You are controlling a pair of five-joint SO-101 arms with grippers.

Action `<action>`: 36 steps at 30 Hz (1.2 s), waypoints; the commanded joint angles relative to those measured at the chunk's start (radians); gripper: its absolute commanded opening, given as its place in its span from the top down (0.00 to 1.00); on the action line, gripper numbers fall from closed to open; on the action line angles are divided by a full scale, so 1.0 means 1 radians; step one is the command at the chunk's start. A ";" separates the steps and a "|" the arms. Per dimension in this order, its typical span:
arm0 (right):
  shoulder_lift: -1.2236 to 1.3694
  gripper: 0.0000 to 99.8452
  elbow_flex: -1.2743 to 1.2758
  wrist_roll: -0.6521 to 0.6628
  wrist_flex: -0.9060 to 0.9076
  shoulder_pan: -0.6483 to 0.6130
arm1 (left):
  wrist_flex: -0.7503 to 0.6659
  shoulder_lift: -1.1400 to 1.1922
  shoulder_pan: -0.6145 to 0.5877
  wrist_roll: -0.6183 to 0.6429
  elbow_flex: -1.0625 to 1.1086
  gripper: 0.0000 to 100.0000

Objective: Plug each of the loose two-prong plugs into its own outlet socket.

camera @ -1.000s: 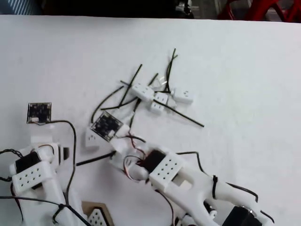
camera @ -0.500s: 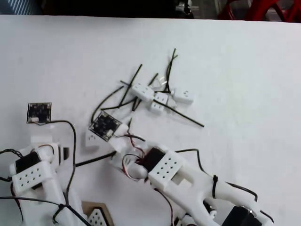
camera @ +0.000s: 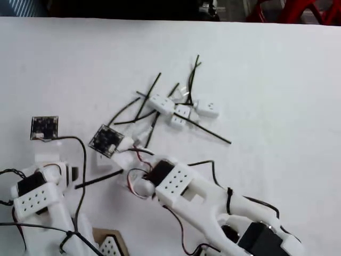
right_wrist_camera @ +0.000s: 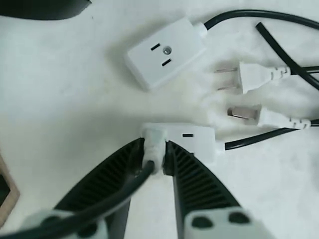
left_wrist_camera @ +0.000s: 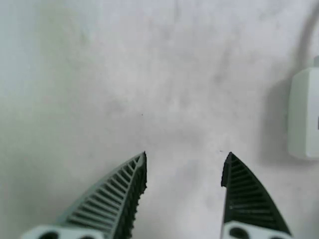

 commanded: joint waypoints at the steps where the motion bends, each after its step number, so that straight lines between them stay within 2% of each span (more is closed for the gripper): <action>1: -0.024 0.98 -0.026 0.011 0.028 -0.005 | -0.020 -0.018 -0.001 0.003 -0.002 0.75; 15: -0.035 0.98 -0.028 0.015 0.044 -0.005 | -0.020 -0.018 -0.001 0.003 -0.002 0.75; 17: -0.027 0.98 -0.021 0.049 0.044 -0.005 | -0.020 -0.018 -0.001 0.003 -0.002 0.75; 29: 0.275 0.98 -0.089 0.068 0.045 -0.005 | -0.020 -0.018 -0.001 0.003 -0.002 0.75; 36: 0.285 0.98 -0.092 0.066 0.051 -0.008 | -0.020 -0.018 -0.001 0.002 -0.002 0.75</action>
